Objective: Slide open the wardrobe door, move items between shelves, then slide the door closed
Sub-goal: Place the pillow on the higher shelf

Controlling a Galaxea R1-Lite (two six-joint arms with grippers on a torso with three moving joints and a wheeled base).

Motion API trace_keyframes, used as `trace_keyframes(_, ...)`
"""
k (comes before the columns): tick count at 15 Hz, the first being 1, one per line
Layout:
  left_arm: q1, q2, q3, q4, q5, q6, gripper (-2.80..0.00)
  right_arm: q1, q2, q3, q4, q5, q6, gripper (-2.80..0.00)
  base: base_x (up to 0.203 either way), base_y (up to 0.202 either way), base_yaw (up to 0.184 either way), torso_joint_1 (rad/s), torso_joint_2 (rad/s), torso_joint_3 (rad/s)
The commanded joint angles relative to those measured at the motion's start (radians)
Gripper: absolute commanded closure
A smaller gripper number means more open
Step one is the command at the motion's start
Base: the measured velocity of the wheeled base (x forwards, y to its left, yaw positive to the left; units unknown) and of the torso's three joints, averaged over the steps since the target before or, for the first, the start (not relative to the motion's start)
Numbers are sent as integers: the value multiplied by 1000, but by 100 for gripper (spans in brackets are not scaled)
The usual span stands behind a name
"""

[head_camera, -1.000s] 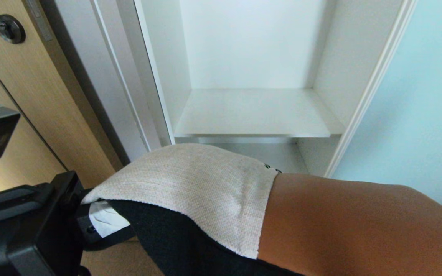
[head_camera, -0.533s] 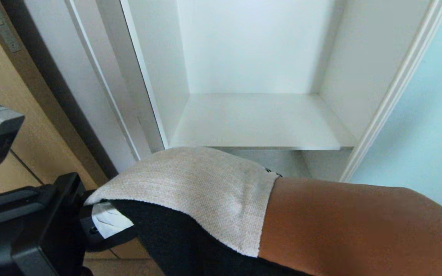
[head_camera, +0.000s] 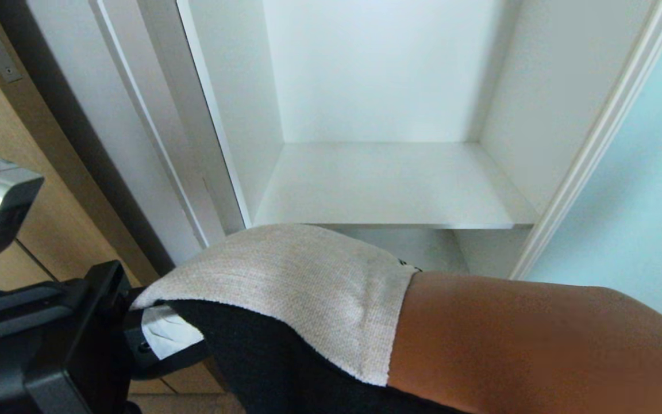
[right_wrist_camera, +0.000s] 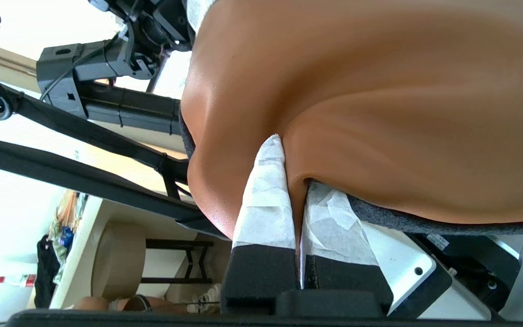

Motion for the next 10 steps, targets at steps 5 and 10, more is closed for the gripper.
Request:
trace_keyframes(5,0,-5,-24,-5,0,-7,0,0,20,-32,-14,-25,1,0,0,0,0,0,0,0)
trace_keyframes(10,10,83,-147,-4,62,-14,0,-14,104,-56,-97,-137,-105,0,0,0,0,0,0,0)
